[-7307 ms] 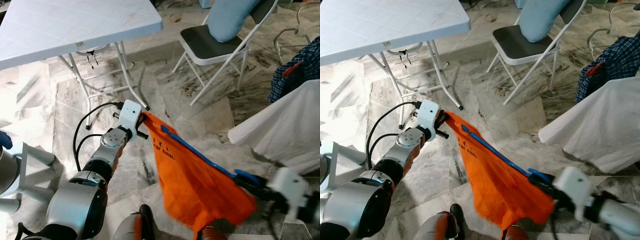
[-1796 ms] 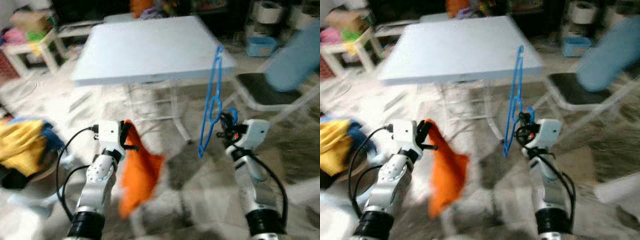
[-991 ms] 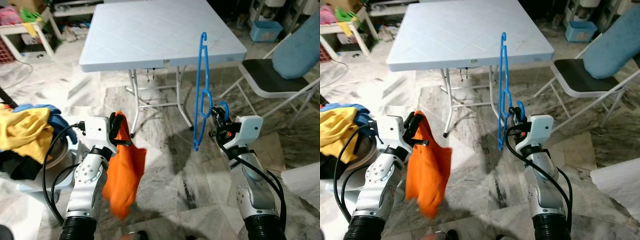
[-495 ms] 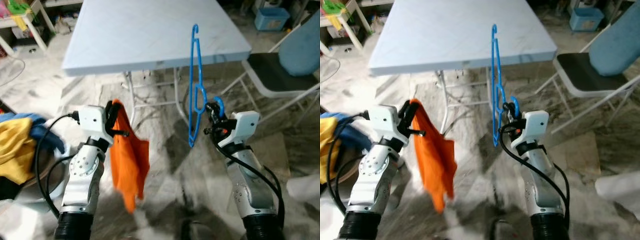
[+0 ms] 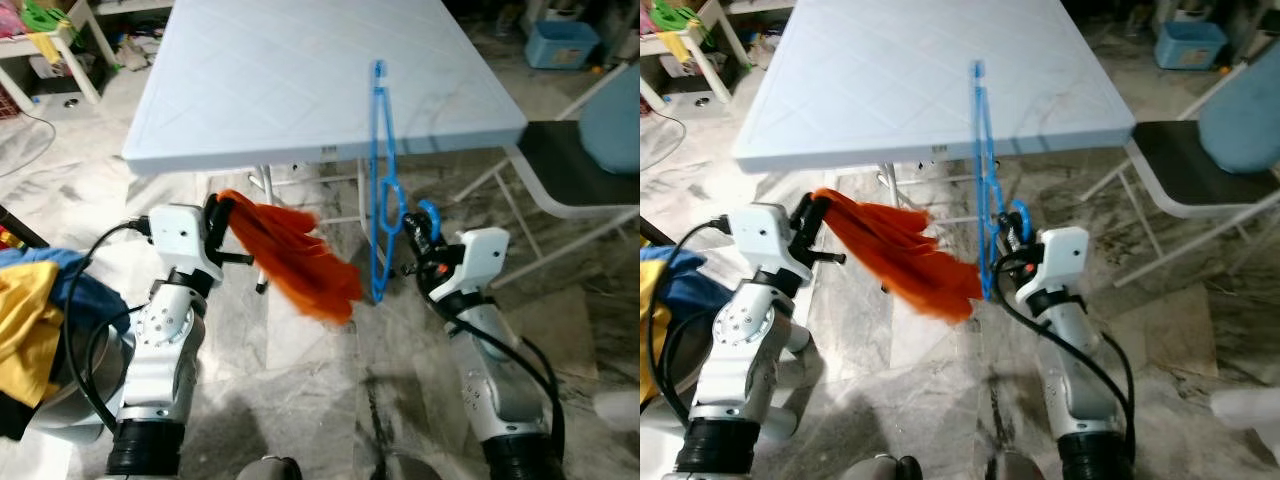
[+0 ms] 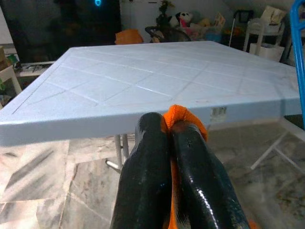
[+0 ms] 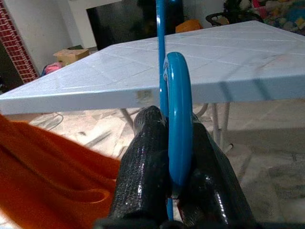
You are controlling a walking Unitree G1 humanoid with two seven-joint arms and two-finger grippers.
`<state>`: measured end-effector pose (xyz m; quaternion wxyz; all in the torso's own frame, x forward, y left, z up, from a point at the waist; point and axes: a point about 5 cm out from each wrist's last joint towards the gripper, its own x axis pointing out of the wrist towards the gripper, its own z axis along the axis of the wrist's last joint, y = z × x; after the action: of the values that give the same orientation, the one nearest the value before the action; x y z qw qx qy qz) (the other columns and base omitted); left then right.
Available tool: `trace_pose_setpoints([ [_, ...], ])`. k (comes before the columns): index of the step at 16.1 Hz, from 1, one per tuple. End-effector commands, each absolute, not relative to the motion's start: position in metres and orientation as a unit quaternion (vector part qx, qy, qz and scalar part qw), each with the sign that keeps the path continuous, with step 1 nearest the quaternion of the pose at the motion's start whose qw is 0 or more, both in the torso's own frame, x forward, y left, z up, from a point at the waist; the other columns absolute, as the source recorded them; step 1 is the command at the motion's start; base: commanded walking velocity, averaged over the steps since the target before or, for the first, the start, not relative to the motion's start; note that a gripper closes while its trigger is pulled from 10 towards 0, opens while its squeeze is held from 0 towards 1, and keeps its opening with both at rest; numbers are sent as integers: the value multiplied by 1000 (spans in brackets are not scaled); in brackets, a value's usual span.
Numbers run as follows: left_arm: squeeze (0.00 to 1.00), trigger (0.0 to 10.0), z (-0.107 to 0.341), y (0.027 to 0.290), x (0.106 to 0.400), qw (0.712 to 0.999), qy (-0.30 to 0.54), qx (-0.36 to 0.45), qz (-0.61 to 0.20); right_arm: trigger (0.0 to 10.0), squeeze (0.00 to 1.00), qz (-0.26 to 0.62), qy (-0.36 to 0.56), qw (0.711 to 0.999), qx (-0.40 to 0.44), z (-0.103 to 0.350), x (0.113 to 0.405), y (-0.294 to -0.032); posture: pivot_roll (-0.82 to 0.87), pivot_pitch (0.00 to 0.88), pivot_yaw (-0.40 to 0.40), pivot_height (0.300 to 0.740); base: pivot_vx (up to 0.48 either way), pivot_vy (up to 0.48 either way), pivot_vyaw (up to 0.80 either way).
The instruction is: Hang hanger
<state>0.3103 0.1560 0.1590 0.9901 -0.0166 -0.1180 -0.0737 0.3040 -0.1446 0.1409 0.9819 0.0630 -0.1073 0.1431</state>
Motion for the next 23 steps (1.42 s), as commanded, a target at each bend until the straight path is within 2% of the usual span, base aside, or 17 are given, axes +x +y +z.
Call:
trace_pose_setpoints([
  [1, 0, 10000, 169, 153, 312, 988, -133, -16, -79, 10000, 0, 134, -115, 983, 58, 145, 303, -151, -28, 170, 52, 740, 412, 0, 0],
  [7, 0, 10000, 202, 156, 322, 979, -187, 9, -75, 10000, 0, 131, -109, 983, 63, 140, 296, -153, -19, 161, 57, 740, 414, 0, 0],
  [18, 0, 10000, 211, 162, 329, 978, -202, 28, -47, 10000, 0, 126, -106, 985, 59, 137, 296, -155, -22, 133, 75, 740, 411, 101, 0],
  [23, 0, 10000, 213, 161, 330, 977, -206, 30, -41, 10000, 0, 124, -102, 985, 57, 133, 293, -158, -29, 136, 72, 740, 397, 269, 0],
])
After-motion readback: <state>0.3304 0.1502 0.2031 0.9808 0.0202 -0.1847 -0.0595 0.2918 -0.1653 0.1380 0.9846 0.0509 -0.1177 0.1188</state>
